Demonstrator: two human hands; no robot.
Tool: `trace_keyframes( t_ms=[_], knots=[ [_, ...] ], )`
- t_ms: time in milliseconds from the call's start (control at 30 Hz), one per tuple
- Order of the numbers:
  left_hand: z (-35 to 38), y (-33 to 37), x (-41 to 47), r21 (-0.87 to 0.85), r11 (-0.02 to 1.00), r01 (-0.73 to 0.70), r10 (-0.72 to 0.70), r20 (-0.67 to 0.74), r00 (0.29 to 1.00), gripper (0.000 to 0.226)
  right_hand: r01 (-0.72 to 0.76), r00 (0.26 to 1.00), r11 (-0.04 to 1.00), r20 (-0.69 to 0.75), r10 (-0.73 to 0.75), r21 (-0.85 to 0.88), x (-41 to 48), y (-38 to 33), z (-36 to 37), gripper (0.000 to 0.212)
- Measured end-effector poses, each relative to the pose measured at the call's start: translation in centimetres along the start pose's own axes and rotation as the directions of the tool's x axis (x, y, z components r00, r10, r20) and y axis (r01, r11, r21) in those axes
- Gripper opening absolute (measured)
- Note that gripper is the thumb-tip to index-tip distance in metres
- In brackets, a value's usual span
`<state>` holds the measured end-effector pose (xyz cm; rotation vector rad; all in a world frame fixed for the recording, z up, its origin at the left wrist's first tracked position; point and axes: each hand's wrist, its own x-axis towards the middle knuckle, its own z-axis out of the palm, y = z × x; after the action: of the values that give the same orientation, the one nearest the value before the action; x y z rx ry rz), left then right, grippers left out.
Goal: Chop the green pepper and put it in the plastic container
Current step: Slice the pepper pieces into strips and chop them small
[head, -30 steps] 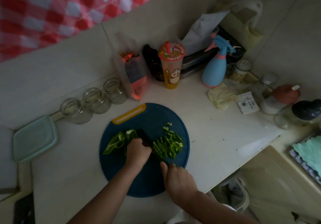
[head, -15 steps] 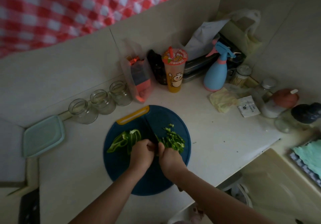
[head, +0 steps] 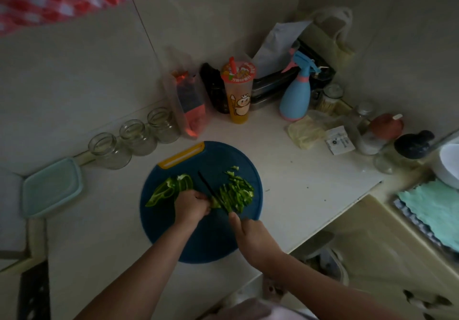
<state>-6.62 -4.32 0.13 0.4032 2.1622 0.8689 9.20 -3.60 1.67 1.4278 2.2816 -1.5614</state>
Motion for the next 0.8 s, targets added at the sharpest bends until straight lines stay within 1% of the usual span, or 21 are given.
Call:
trace_keyframes(
  t_ms=[67,167,267,367,467,533,600,700,800],
  knots=[
    [0.1,-0.1,0.1,0.006,1.000,0.002,-0.002,-0.002,1.000,0.020,0.005,1.000,0.999,-0.003,-0.006,-0.044,0.0,0.2,0.2,0.051],
    [0.1,-0.3,0.3,0.013,1.000,0.008,-0.008,0.002,1.000,0.011,0.028,0.999,0.999,-0.020,-0.029,-0.044,-0.2,0.6,0.6,0.043],
    [0.1,-0.3,0.4,0.001,1.000,0.009,-0.009,0.002,1.000,0.009,0.019,0.998,0.999,-0.059,-0.021,-0.034,-0.2,0.8,0.8,0.047],
    [0.1,-0.2,0.4,-0.002,1.000,0.013,-0.013,-0.003,1.000,0.018,0.015,1.000,1.000,-0.002,-0.015,0.001,-0.2,0.4,0.5,0.042],
    [0.2,-0.2,0.6,-0.019,0.999,0.026,-0.026,0.000,1.000,0.027,-0.021,1.000,1.000,0.013,0.021,0.018,0.2,0.4,0.3,0.048],
    [0.2,-0.1,0.7,-0.001,1.000,0.024,-0.024,-0.006,1.000,0.028,-0.009,1.000,1.000,0.017,0.008,0.030,0.4,0.3,0.2,0.047],
    [0.2,-0.1,0.7,0.017,1.000,0.019,-0.019,-0.010,1.000,0.028,-0.012,0.999,1.000,0.039,0.012,0.015,0.5,0.0,0.0,0.041],
    [0.2,-0.1,0.8,0.048,0.999,0.016,-0.015,-0.014,1.000,0.028,-0.006,0.999,1.000,0.044,0.006,-0.007,0.9,-0.1,0.2,0.039],
    [0.2,-0.2,1.0,0.094,0.996,0.005,-0.002,-0.030,1.000,0.031,-0.013,1.000,1.000,0.023,0.014,-0.018,1.0,0.0,1.0,0.038]
  ],
)
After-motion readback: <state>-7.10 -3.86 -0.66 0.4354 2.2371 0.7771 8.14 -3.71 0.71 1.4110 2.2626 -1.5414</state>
